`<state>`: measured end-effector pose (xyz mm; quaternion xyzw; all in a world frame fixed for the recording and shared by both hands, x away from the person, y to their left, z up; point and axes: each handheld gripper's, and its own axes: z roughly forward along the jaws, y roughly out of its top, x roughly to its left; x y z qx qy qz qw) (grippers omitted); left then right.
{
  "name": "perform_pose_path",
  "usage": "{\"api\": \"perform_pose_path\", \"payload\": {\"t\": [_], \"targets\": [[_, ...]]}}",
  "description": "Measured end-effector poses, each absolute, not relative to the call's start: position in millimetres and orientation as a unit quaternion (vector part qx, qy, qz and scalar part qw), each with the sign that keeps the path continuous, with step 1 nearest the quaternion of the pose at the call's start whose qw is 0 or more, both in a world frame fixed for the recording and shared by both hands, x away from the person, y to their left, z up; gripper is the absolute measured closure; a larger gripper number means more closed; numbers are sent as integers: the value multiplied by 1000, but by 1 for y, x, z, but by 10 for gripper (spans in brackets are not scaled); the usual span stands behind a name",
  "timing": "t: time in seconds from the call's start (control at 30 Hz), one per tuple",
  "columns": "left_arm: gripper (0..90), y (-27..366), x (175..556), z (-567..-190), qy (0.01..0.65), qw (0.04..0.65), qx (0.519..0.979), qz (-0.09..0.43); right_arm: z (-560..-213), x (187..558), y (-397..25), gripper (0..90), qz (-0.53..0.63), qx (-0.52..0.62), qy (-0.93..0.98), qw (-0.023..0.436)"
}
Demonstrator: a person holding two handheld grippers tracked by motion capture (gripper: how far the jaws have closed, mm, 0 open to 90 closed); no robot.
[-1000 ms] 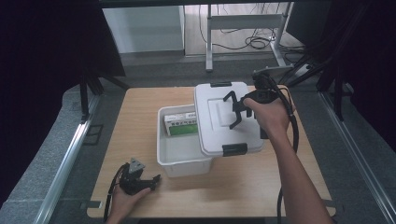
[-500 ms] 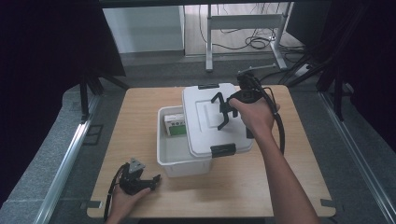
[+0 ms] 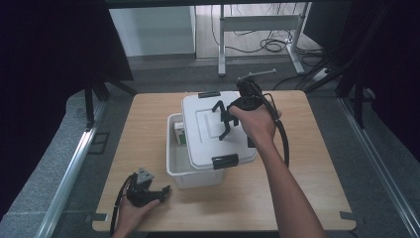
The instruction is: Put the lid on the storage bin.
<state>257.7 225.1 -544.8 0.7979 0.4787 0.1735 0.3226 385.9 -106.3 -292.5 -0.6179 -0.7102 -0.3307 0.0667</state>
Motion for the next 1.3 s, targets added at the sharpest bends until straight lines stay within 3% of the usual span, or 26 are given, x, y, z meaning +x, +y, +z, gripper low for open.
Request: {"api": "perform_pose_path", "payload": {"t": [1.3], "targets": [[120, 225, 258, -545, 477, 323, 799, 173, -317, 392, -46, 848, -304, -638, -702, 85]]}}
